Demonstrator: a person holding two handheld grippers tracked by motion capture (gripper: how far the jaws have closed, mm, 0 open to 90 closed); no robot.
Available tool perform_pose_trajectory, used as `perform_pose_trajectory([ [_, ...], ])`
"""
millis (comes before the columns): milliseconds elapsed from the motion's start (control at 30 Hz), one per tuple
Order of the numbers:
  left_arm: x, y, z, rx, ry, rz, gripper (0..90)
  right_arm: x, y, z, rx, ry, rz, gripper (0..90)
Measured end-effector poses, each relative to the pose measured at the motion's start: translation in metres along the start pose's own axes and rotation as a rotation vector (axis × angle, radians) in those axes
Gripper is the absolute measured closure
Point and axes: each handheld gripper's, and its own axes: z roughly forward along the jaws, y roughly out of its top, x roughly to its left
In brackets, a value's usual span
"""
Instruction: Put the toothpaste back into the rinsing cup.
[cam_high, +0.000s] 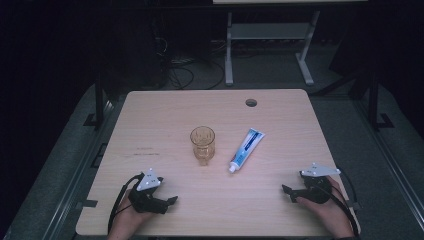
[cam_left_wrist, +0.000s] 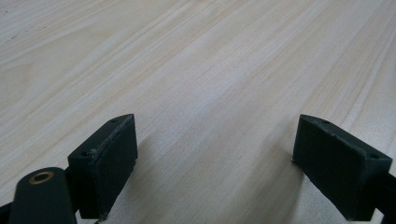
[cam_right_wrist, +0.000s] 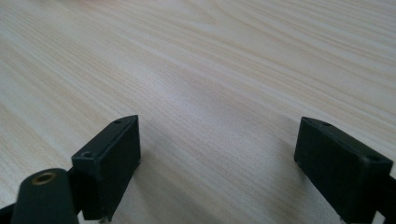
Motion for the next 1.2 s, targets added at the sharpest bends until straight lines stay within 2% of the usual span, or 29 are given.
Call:
perform_pose_trajectory([
  [100, 0.000, 0.000, 0.000, 0.000, 0.000, 0.000, 13.2, 0.000, 0.000, 0.000, 0.000, 0.002, 0.000, 15.3],
  [167, 0.000, 0.000, 0.000, -0.001, 0.000, -0.002, 13.2, -0.001, 0.000, -0.001, -0.010, 0.009, -0.008, 23.8],
  [367, 0.000, 0.000, 0.000, 0.000, 0.000, 0.000, 13.2, -0.003, 0.001, -0.003, -0.013, 0.008, -0.013, 34.7],
  [433, 0.000, 0.000, 0.000, -0.001, 0.000, 0.000, 13.2, -0.002, 0.002, -0.005, 0.000, 0.016, -0.015, 43.7],
  [467, 0.000, 0.000, 0.000, -0.001, 0.000, 0.000, 13.2, -0.002, 0.002, -0.005, 0.000, 0.016, -0.015, 43.7],
  [567, 0.000, 0.000, 0.000, -0.001, 0.000, 0.000, 13.2, -0.001, 0.002, -0.009, -0.004, 0.020, -0.014, 56.3],
  [600, 0.000, 0.000, 0.000, -0.001, 0.000, 0.000, 13.2, -0.001, 0.002, -0.009, -0.004, 0.020, -0.014, 56.3],
  [633, 0.000, 0.000, 0.000, 0.000, 0.000, 0.000, 13.2, -0.001, 0.002, -0.011, -0.012, 0.022, -0.012, 63.2],
  [667, 0.000, 0.000, 0.000, 0.000, 0.000, 0.000, 13.2, -0.001, 0.002, -0.011, -0.012, 0.022, -0.012, 63.2],
  [700, 0.000, 0.000, 0.000, 0.000, 0.000, 0.000, 13.2, -0.002, 0.004, -0.014, -0.022, 0.030, -0.007, 70.9],
  [767, 0.000, 0.000, 0.000, 0.000, 0.000, 0.000, 13.2, -0.002, 0.005, -0.015, -0.025, 0.036, -0.006, 73.4],
  [800, 0.000, 0.000, 0.000, -0.002, -0.002, -0.001, 13.2, -0.003, 0.006, -0.017, -0.030, 0.050, 0.005, 81.0],
  [833, 0.000, 0.000, 0.000, -0.002, -0.002, -0.001, 13.2, -0.003, 0.006, -0.017, -0.030, 0.050, 0.005, 81.0],
  [933, 0.000, 0.000, 0.000, -0.001, -0.003, 0.000, 13.1, -0.004, 0.008, -0.018, -0.031, 0.072, 0.016, 89.3],
  [1200, 0.000, 0.000, 0.000, -0.002, -0.004, 0.001, 13.1, -0.001, 0.020, -0.016, -0.024, 0.096, 0.008, 90.0],
])
